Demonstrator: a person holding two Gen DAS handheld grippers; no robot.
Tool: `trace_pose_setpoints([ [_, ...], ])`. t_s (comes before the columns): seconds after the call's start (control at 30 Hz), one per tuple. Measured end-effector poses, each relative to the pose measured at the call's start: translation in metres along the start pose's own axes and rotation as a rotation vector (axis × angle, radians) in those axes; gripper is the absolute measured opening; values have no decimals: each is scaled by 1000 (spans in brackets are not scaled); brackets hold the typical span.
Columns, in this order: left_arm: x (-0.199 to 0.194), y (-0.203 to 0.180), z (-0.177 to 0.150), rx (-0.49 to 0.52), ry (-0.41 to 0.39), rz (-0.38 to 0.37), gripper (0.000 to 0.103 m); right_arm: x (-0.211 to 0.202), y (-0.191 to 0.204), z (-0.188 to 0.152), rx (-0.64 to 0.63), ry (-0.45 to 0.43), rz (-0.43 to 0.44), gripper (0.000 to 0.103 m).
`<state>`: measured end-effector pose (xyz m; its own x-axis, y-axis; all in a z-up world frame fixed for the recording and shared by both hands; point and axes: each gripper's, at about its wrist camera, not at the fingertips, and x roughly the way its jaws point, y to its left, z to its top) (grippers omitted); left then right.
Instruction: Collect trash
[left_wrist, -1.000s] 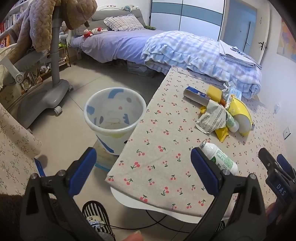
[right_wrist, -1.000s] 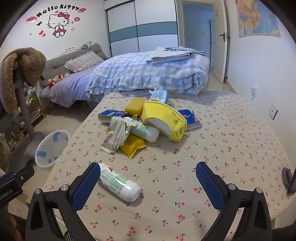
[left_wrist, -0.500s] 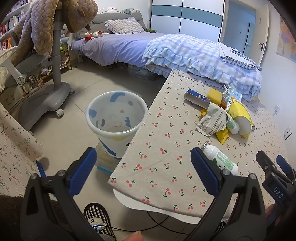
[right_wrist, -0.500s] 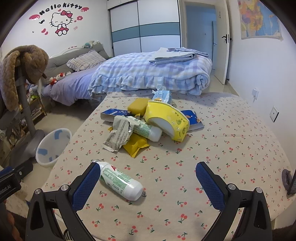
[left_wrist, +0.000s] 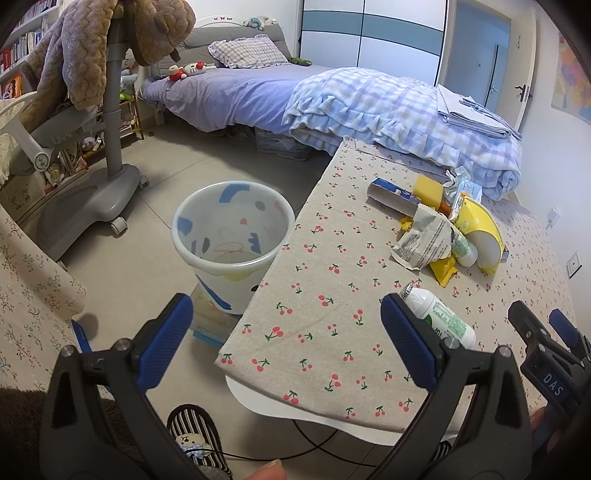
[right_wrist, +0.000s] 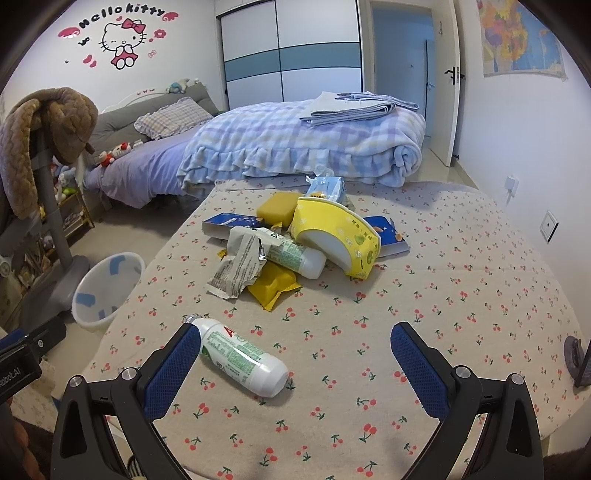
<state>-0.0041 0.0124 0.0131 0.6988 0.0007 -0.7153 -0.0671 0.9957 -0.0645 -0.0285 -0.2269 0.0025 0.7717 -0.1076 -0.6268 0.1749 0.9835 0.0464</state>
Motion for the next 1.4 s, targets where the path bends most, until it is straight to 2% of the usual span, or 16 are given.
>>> trace_pose_setpoints([
  [1.4,-1,0,0,-1,-6,-1,101,1,0,0,1,4,2,103],
])
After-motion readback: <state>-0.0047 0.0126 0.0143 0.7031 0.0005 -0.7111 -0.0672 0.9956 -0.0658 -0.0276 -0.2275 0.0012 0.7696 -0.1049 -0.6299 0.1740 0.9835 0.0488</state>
